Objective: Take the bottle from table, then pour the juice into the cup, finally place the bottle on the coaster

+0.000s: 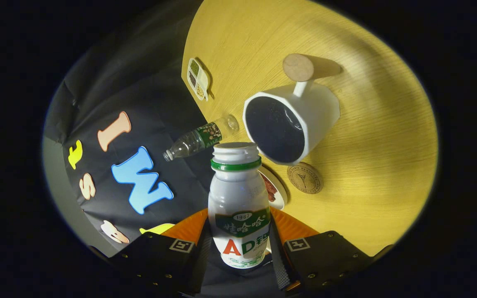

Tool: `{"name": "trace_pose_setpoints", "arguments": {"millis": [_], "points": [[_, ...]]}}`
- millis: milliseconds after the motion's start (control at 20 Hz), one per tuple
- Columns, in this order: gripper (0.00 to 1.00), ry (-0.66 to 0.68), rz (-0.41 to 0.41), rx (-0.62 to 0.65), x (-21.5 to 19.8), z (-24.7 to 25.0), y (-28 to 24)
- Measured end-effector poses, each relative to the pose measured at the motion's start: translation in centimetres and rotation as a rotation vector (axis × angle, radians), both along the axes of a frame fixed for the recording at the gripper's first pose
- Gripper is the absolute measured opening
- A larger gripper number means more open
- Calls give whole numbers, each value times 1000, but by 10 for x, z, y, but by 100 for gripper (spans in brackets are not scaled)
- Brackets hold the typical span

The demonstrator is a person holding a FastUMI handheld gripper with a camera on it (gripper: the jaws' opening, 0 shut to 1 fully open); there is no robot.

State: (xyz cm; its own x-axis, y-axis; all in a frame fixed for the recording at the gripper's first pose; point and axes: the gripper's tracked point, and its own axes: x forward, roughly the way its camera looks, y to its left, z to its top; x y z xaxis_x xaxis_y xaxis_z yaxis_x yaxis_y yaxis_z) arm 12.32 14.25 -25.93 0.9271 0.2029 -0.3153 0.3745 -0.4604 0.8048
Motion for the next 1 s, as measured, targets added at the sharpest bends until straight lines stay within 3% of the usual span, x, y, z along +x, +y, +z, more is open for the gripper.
{"name": "trace_pose_setpoints", "arguments": {"millis": [500, 1000], "points": [[66, -110, 137, -405, -6, 15, -16], [66, -253, 199, -859, -2, 75, -40]]}}
